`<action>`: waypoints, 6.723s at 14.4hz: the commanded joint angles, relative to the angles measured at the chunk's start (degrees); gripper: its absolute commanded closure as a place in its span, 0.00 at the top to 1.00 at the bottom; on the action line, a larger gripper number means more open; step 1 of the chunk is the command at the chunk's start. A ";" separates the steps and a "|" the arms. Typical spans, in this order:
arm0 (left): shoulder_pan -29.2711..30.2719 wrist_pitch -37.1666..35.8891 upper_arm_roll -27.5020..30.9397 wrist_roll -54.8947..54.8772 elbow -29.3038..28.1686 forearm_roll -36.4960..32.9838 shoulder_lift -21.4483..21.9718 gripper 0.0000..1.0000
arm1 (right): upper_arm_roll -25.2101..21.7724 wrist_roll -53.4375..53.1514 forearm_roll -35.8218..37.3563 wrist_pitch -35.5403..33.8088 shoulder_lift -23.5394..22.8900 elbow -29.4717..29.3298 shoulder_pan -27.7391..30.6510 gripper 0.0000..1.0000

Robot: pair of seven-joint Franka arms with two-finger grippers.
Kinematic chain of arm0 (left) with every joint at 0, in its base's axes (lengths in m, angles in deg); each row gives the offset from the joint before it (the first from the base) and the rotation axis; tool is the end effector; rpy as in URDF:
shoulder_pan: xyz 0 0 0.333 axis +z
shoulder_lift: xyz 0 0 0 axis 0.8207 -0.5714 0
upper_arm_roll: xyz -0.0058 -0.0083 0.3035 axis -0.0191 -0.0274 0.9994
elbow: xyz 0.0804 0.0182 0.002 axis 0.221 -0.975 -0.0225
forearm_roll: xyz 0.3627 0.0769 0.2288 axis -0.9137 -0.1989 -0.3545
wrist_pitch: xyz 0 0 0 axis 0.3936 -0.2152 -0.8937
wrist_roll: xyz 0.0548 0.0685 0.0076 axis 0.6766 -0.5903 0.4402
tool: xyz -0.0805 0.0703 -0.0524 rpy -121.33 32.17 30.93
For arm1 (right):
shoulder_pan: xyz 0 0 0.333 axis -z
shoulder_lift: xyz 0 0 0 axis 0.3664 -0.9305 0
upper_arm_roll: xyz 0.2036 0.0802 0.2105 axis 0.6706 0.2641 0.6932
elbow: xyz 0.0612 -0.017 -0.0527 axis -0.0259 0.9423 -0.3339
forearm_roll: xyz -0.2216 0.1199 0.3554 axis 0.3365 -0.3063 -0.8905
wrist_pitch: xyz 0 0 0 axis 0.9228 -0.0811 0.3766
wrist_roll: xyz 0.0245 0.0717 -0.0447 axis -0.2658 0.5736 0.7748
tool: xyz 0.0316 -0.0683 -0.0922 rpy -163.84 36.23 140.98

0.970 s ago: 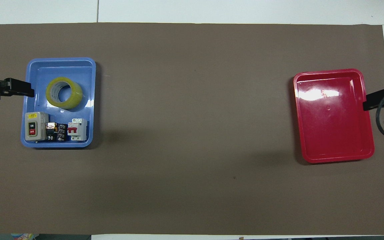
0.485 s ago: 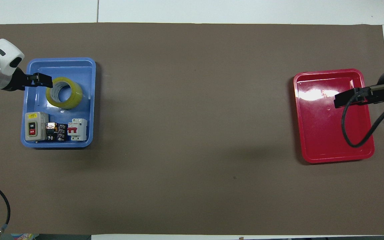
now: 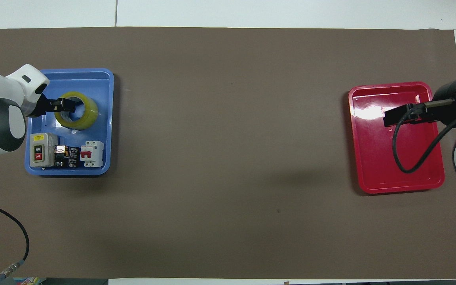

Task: Place and move tape with both arms
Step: 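Reach the left gripper down and grasp the yellow tape roll, then carry the tape with the left gripper to the table center and release, then withdraw the left gripper while the right gripper reaches the tape, then grasp the tape with the right gripper and carry it into the red tray, then lower the tape into the red tray and open the right gripper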

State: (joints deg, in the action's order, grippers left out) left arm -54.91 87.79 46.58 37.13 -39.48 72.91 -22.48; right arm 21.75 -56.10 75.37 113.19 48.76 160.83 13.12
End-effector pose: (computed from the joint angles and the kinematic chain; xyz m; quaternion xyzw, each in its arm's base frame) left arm 0.6604 0.0494 0.2635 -0.9986 -0.0022 -0.0528 0.0082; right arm 0.5892 0.0282 0.5548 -0.9994 -0.0317 0.0041 0.0159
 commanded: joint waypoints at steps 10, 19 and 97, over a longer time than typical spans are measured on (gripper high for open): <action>-3.04 -14.99 -0.05 2.14 5.44 0.54 7.63 0.00 | -0.04 -2.06 -1.33 1.17 3.77 5.91 2.75 1.00; -26.93 -8.87 0.13 34.02 -0.26 -0.16 9.84 0.00 | -0.12 -1.18 -1.24 1.96 3.24 5.38 7.93 1.00; -1.91 -44.80 0.13 3.38 13.62 -0.51 22.50 1.00 | 0.05 17.81 1.75 34.48 -14.77 20.06 17.95 0.00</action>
State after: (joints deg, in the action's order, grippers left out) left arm -56.42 42.01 46.56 40.62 -24.26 73.42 -1.44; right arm 21.27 -39.84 76.54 145.44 32.39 178.28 30.17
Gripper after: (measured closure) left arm 0.000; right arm 0.789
